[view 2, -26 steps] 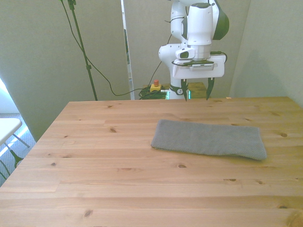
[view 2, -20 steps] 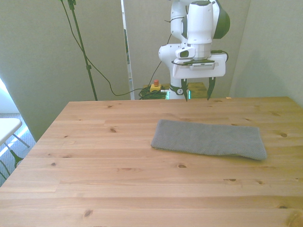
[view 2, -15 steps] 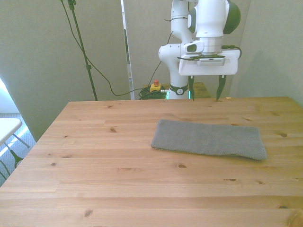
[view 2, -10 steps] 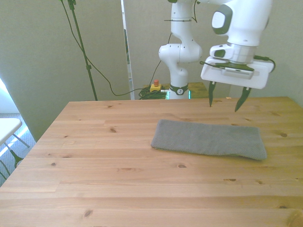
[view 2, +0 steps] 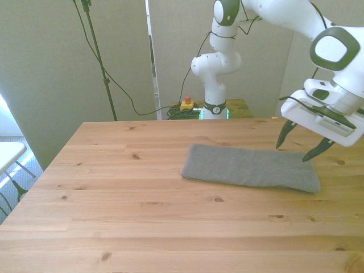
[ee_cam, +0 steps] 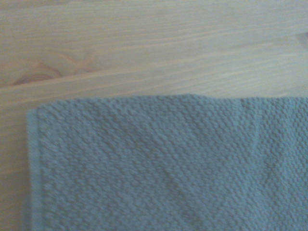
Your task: Fold the towel
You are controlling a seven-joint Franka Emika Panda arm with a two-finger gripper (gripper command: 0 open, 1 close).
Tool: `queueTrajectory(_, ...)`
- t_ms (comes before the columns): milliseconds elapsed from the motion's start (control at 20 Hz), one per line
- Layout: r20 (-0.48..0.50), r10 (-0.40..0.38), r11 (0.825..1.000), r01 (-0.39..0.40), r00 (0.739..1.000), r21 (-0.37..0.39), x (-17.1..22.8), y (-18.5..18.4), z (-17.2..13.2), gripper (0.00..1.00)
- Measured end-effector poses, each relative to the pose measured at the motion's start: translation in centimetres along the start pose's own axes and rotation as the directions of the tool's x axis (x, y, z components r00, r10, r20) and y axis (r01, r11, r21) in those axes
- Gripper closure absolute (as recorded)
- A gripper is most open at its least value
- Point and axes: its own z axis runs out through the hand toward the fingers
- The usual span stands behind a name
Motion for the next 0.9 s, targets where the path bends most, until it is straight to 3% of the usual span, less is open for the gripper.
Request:
queueTrajectory(300, -0.106, -0.014, 1.000, 0.013, 0.994, -0.016, -3.9, -4.1, -1.1, 0.00)
queueTrajectory(900, -0.136, -0.059, 0.997, 0.052, 0.989, -0.058, -8.7, -5.8, 0.6, 0.00)
